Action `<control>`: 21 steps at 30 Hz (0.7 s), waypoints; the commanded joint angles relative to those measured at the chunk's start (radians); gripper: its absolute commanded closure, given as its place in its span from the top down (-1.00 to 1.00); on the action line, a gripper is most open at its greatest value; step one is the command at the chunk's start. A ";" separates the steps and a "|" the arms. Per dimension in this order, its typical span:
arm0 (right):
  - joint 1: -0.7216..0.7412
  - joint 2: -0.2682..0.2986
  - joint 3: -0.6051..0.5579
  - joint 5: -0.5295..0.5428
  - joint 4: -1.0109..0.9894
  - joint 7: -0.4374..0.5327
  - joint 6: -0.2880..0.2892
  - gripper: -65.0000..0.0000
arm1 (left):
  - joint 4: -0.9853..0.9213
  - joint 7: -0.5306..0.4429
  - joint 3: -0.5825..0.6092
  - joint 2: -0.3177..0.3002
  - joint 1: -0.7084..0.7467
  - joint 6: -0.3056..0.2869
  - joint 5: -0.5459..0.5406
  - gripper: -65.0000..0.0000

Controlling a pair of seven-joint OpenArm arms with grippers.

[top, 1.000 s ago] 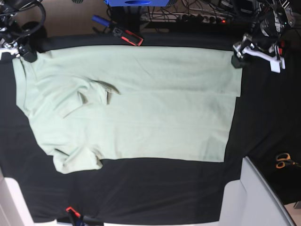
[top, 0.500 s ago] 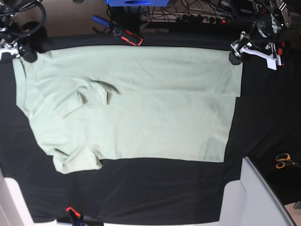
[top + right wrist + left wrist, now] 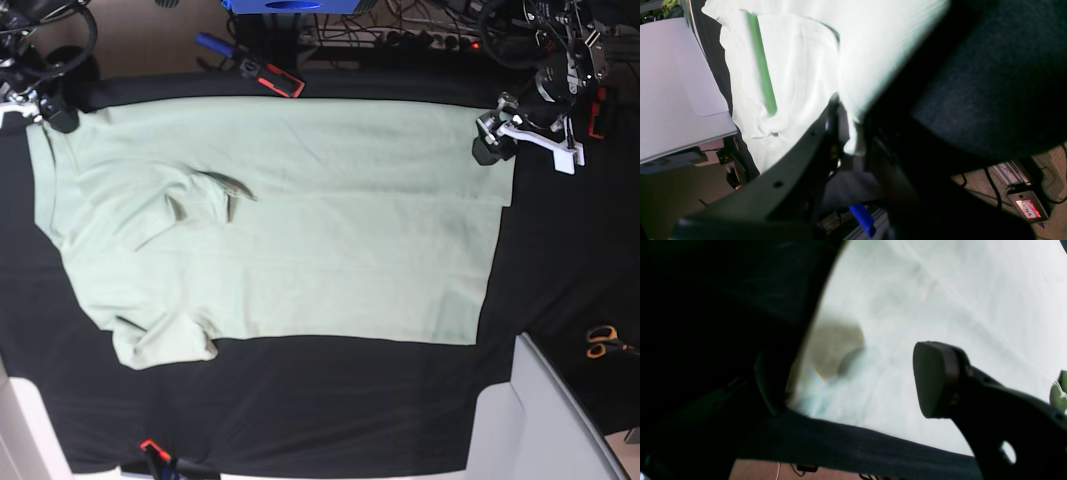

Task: Fold the T-shirt properly
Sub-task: 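Pull the held shoulder corners toward the robot with both grippers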

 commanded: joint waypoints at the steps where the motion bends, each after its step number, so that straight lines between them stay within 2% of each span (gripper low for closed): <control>1: 0.004 0.016 0.001 0.023 0.010 0.002 0.004 -1.00 | 0.001 0.047 0.014 0.003 0.007 -0.002 -0.004 0.62; 2: 0.004 0.016 0.001 0.023 0.010 0.002 0.004 -1.00 | 0.003 0.047 0.020 0.003 0.007 -0.002 -0.004 0.49; 8: 0.004 0.016 0.001 0.023 0.010 0.002 0.002 -1.00 | -0.002 0.047 0.020 0.005 0.013 -0.002 -0.004 -0.65; 10: 0.004 0.016 0.001 0.023 0.010 0.004 0.002 -1.00 | -0.002 0.047 0.018 0.005 0.014 -0.002 -0.004 -0.95; 11: 0.004 0.016 0.001 0.023 0.010 0.005 0.002 -1.00 | -0.002 0.047 0.017 0.003 0.014 -0.002 -0.004 -1.00; 19: -0.003 0.016 0.005 0.027 0.021 0.004 0.002 -1.00 | 0.009 0.050 0.017 -0.001 0.039 -0.002 -0.005 -1.00; 21: -0.005 0.032 0.008 0.029 0.021 0.002 0.002 -1.00 | 0.016 0.050 0.017 -0.001 0.045 -0.002 -0.005 -1.00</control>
